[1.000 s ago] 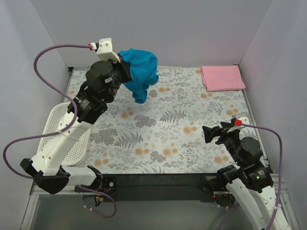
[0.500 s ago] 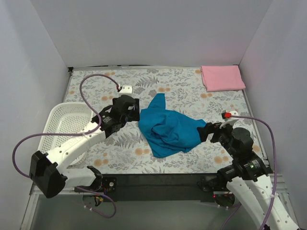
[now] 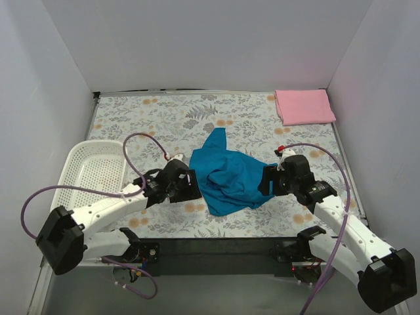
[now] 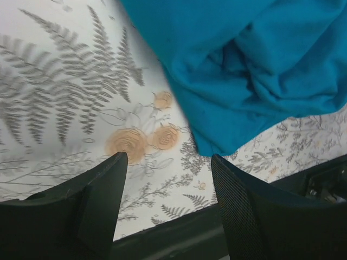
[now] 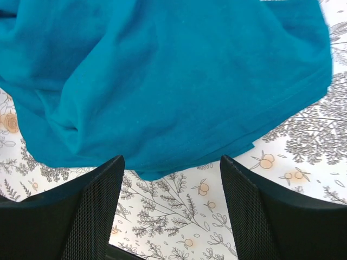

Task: Fold and stack the t-shirts
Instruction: Flatten the tshirt out

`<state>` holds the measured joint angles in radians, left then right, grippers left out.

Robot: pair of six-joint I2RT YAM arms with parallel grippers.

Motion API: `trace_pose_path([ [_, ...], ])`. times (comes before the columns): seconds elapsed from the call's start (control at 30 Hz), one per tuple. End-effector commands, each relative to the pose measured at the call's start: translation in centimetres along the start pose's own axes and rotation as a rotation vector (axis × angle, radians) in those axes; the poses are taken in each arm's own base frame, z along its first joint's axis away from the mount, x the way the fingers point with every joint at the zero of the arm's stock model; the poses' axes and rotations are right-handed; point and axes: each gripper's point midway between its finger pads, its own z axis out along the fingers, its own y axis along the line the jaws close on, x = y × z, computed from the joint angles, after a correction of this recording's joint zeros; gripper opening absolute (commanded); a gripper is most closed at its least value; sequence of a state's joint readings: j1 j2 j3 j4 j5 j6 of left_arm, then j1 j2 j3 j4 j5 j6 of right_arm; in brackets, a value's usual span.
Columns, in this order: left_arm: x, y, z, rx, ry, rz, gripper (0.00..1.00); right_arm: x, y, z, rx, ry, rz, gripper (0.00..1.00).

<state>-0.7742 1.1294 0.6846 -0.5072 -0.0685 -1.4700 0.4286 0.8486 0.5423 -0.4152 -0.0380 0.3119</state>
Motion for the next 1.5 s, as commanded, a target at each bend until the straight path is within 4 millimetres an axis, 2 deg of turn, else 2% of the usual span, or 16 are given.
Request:
trace_pose_path([
  [0.0,1.8,-2.8,0.8,0.051,0.07,-0.058,0.59,-0.4,1.6,0.5,-0.081,0.001,0.019,0.76],
  [0.2,4.7,-3.2,3.6,-0.036,0.16,0.003,0.45,0.0,1.6,0.5,-0.09,-0.01,0.028,0.77],
  [0.23,5.0,-4.1,3.6,-0.031,0.166,0.02,0.44,0.0,1.6,0.5,-0.093,-0.016,0.024,0.77],
  [0.3,5.8,-4.1,4.6,-0.061,0.189,0.033,0.44,0.1,1.6,0.5,-0.096,-0.019,0.019,0.77],
  [0.33,5.8,-5.0,4.6,-0.049,0.188,0.042,0.44,0.1,1.6,0.5,-0.096,-0.019,0.02,0.77],
  [0.47,5.7,-5.5,5.7,-0.08,0.179,0.05,0.44,0.7,1.8,0.7,-0.116,-0.007,0.016,0.77],
  [0.67,7.0,-4.5,7.1,-0.181,0.224,0.083,0.42,0.5,2.1,0.4,-0.138,-0.033,0.006,0.77],
  [0.77,8.2,-3.2,7.5,-0.264,0.258,0.106,0.28,0.3,3.5,0.2,-0.225,-0.042,-0.038,0.78],
  [0.83,8.2,-2.3,7.3,-0.308,0.256,0.116,0.1,0.2,4.5,0.2,-0.285,-0.033,-0.07,0.79],
  [0.87,7.6,-1.9,6.8,-0.331,0.232,0.121,0.01,0.2,4.6,0.4,-0.295,-0.025,-0.08,0.8],
  [0.9,7.2,-1.7,6.6,-0.344,0.214,0.125,0.0,0.1,4.7,0.5,-0.299,-0.028,-0.085,0.8],
  [1.03,3.1,1.7,2.8,-0.51,0.072,0.181,0.0,0.5,3.2,3.1,-0.208,0.033,-0.032,0.81],
  [1.13,1.7,3.7,1.3,-0.536,0.036,0.183,0.0,0.2,2.5,4.6,-0.176,0.04,0.009,0.79],
  [1.17,0.8,4.8,1.1,-0.538,0.028,0.147,0.0,0.2,1.2,5.4,-0.16,0.055,0.063,0.79],
  [1.3,-0.1,6.7,0.7,-0.52,0.021,0.107,0.0,0.2,-0.8,6.5,-0.151,0.073,0.162,0.78],
  [1.47,-3.0,9.2,0.2,-0.54,-0.019,0.05,0.0,2.2,-3.8,8.3,-0.114,0.178,0.343,0.77],
])
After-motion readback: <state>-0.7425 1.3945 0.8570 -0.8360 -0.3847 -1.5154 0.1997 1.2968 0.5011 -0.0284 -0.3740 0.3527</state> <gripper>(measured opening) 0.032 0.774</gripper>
